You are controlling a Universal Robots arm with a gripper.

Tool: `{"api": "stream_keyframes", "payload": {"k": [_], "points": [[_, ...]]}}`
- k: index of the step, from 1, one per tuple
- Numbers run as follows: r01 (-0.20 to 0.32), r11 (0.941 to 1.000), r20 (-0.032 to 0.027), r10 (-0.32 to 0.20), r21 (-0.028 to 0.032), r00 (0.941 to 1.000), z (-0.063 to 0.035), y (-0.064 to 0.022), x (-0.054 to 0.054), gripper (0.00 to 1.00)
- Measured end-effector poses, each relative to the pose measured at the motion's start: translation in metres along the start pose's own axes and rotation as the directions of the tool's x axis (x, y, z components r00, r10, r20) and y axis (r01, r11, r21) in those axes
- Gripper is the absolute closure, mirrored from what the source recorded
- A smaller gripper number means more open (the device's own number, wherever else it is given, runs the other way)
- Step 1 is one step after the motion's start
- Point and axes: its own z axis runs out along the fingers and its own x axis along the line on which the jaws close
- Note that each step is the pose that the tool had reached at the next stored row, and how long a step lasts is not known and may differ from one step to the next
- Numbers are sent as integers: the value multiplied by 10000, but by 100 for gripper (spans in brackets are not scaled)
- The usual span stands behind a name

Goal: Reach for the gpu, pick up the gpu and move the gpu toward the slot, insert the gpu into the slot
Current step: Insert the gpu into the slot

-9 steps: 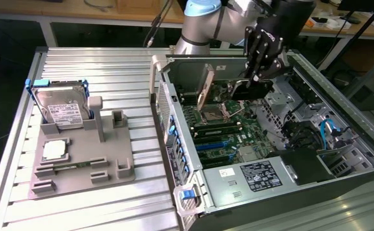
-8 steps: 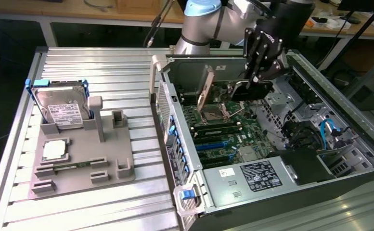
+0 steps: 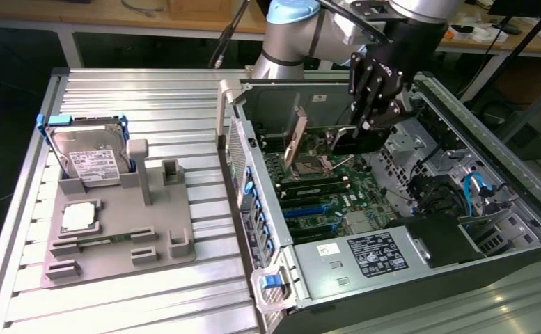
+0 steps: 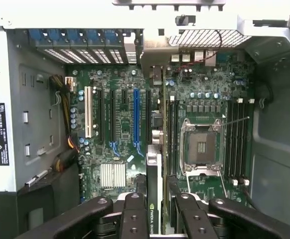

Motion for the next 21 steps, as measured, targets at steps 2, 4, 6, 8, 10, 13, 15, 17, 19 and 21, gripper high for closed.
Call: {"api": "stream_keyframes", "payload": {"k": [2,4,6,8,10,13,15,17,19,21], "points": [[0,10000,0,0,-4,10000,36,1,6,73],[1,10000,0,-1,-9,10000,73,1,15,73],[0,10000,-3,0,-12,10000,113,10,47,73],[0,10000,5,0,-10,10000,123,32,86,73],[-1,10000,21,1,-4,10000,130,59,124,73],[-1,10000,26,1,2,10000,151,101,172,73],[0,10000,26,0,2,10000,172,120,198,73],[0,10000,28,0,3,10000,195,136,220,73],[0,10000,26,0,2,10000,222,153,246,73],[0,10000,25,0,1,10000,255,169,272,73]]}}
